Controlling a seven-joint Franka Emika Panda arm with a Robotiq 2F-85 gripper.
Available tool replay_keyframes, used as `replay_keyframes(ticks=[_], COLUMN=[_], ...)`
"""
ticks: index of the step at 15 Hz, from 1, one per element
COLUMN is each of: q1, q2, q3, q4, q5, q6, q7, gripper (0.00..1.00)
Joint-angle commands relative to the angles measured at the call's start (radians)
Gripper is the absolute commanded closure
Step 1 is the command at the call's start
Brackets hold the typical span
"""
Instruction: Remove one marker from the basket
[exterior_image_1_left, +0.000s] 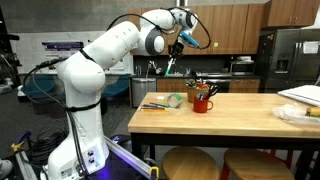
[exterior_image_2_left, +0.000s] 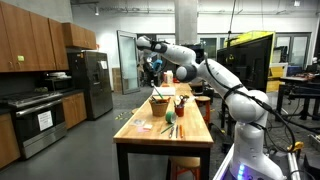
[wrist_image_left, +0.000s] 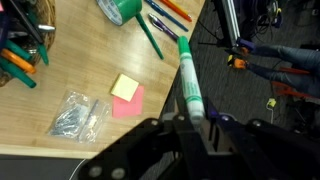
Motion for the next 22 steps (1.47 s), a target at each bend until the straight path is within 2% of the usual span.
replay_keyframes(ticks=[1, 10, 22], q1=[0.0, 0.03, 0.03], q2=[0.02, 0.065, 0.127], q3=[0.011, -0.017, -0.028], q4=[0.018, 0.016, 0.01], q5=[0.01, -0.048, -0.073], q6=[0.061, 0.271, 0.344], q7=[0.012, -0.029, 0.0], gripper=[0.95, 0.95, 0.95])
